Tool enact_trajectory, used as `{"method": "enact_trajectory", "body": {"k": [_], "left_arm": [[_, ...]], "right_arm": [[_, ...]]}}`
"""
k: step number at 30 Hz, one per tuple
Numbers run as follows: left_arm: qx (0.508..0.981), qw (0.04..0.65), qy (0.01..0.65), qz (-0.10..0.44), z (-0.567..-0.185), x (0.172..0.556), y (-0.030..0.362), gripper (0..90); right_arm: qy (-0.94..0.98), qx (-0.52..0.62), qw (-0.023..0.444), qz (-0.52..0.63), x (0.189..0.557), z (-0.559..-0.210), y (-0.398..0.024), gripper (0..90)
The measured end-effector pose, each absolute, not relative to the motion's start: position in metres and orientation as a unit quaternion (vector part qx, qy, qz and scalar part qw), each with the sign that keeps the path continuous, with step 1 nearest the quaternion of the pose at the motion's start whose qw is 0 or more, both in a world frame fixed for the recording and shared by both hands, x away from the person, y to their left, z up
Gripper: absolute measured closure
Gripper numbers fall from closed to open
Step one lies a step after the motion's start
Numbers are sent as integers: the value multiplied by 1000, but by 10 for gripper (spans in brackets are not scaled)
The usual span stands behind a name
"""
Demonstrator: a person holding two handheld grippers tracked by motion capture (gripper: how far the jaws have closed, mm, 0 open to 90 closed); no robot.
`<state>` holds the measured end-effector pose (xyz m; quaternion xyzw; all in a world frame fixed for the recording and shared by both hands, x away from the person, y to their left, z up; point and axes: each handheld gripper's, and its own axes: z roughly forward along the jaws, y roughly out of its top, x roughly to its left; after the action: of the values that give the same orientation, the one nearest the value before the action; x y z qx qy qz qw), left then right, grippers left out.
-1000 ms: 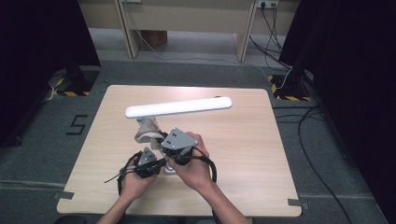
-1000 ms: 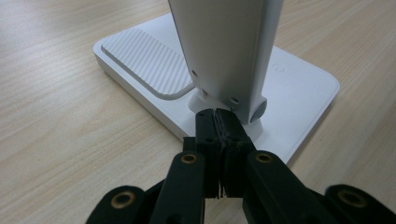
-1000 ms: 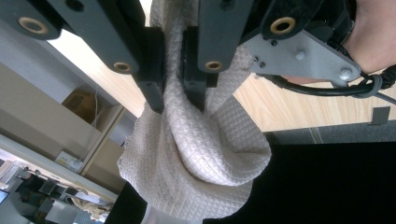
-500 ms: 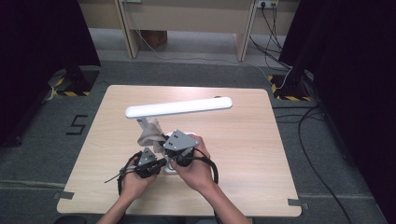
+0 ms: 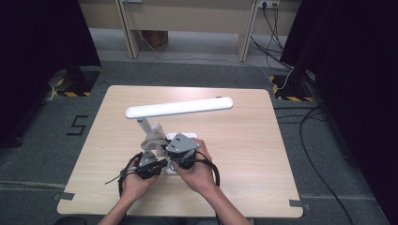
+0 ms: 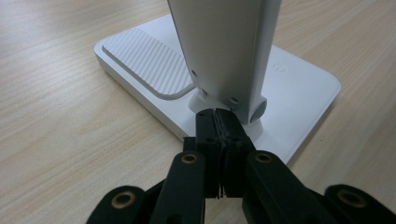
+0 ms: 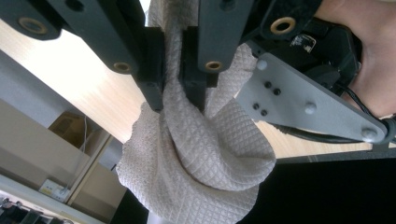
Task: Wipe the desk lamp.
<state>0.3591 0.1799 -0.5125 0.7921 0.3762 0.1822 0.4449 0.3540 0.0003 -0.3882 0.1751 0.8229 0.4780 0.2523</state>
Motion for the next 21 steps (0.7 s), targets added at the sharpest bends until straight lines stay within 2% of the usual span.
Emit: {"method": "enact_trajectory", "body": {"k": [21], "left_arm": [[792, 446, 374, 184, -513, 358, 179, 893]], "right_arm": [[829, 186, 244, 468, 358, -401, -4, 834]]}}
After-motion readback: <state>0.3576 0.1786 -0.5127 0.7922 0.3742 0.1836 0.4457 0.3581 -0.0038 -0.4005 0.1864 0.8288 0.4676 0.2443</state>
